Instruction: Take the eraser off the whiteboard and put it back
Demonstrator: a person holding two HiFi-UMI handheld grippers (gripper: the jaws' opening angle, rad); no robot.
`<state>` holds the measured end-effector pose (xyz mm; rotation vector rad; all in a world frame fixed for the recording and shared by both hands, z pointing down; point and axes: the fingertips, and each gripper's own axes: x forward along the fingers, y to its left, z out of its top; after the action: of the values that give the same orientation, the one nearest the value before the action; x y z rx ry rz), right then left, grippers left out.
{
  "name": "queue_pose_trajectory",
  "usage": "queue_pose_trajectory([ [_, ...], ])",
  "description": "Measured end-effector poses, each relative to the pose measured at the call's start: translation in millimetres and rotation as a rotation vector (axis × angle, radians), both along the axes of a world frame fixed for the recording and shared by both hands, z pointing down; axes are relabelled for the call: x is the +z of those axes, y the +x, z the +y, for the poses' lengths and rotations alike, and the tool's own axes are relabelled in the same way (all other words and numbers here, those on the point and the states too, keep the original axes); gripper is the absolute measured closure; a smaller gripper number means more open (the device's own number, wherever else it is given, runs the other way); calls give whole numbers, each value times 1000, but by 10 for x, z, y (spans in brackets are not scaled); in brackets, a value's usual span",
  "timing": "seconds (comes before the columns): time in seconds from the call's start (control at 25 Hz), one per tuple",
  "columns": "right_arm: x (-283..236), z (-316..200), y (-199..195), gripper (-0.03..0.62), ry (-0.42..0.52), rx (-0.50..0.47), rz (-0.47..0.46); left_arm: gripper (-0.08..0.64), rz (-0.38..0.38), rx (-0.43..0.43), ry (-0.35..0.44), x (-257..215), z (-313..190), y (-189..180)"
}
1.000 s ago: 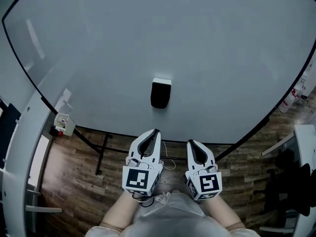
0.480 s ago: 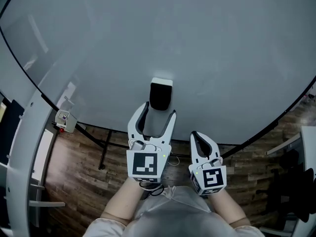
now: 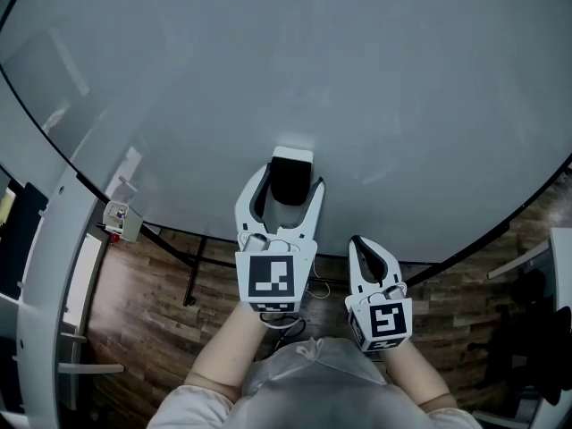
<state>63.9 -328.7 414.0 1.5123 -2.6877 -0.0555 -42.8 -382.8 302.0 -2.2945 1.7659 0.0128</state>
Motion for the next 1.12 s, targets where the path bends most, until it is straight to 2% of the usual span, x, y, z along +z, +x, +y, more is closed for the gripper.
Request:
queue_pose_trajectory([
  [0.28,38,6,5,565,-14,6,-11,268,-23,-61,13,-15,-9,-49],
  [0.48,90,32,40,565,-24,28,-2,293,13,-81,4,5,-3,-47],
  [0.64,91,66,81,566,-27,42,-7,296,29,-58,1,15,16,-48],
  [0.92,95,208,56,565,-17,45,-12,296,38,-12,42,-25,282,1],
  [1.12,140,346,12,566,-23,58,-20,296,89,19,49,1,593,-60],
])
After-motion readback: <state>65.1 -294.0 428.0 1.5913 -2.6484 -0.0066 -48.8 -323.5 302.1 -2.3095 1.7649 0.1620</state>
